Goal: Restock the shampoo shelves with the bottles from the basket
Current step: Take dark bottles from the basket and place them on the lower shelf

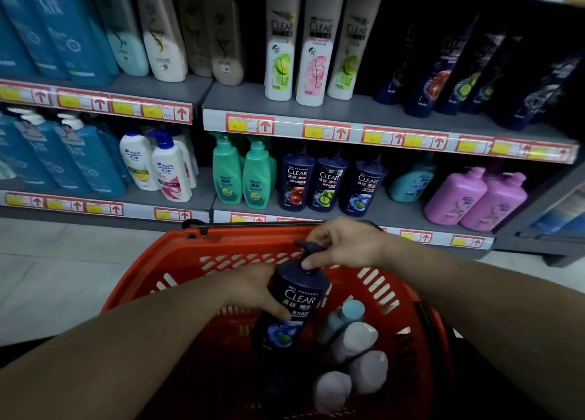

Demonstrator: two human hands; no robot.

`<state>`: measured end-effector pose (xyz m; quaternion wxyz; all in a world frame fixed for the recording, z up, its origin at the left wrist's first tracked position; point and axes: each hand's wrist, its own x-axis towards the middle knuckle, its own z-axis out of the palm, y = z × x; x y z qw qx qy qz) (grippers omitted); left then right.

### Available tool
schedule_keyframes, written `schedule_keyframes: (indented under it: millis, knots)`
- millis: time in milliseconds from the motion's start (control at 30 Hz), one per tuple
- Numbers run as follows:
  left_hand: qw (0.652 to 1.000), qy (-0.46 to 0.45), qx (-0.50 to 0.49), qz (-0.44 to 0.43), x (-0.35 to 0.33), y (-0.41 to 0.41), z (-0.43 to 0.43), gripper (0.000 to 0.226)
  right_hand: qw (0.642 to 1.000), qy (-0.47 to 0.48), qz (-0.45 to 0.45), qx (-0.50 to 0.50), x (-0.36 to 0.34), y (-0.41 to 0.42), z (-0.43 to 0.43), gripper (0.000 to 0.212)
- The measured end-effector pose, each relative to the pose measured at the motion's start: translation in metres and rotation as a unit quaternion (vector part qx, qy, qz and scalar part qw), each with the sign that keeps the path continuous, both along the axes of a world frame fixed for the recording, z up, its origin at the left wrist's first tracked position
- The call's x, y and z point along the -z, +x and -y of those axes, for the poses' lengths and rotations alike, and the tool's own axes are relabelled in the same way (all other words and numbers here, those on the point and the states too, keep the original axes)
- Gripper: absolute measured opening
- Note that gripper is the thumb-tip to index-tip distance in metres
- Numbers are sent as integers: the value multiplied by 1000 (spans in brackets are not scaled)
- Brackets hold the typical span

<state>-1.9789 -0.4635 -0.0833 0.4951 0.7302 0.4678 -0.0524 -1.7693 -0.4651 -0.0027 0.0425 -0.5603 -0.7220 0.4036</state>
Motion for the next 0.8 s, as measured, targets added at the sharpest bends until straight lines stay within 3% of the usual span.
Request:
schedule_keyframes:
  millis: [133, 200, 367, 433, 667, 800]
  knots:
    - [998, -16, -37, 39, -19, -11, 1, 75, 990, -11, -128, 67, -6, 0, 6, 20]
    - [996, -37, -56, 65, -26, -18, 3, 65, 979, -7, -172, 112, -4, -3, 12, 28]
    - [986, -39, -103, 124, -38, -28, 6, 52, 984, -92, -129, 86, 21, -9, 33, 74]
    - [983, -30, -109, 144, -44, -27, 4, 51, 979, -107, -151, 84, 31, -17, 38, 75]
    - [980, 10, -84, 180, -82, -10, -13, 61, 975, -21, -203, 90, -1, -8, 24, 67]
    - [976, 55, -78, 197, -109, 15, -24, 56, 969, 45, -225, 92, -28, 10, 11, 79]
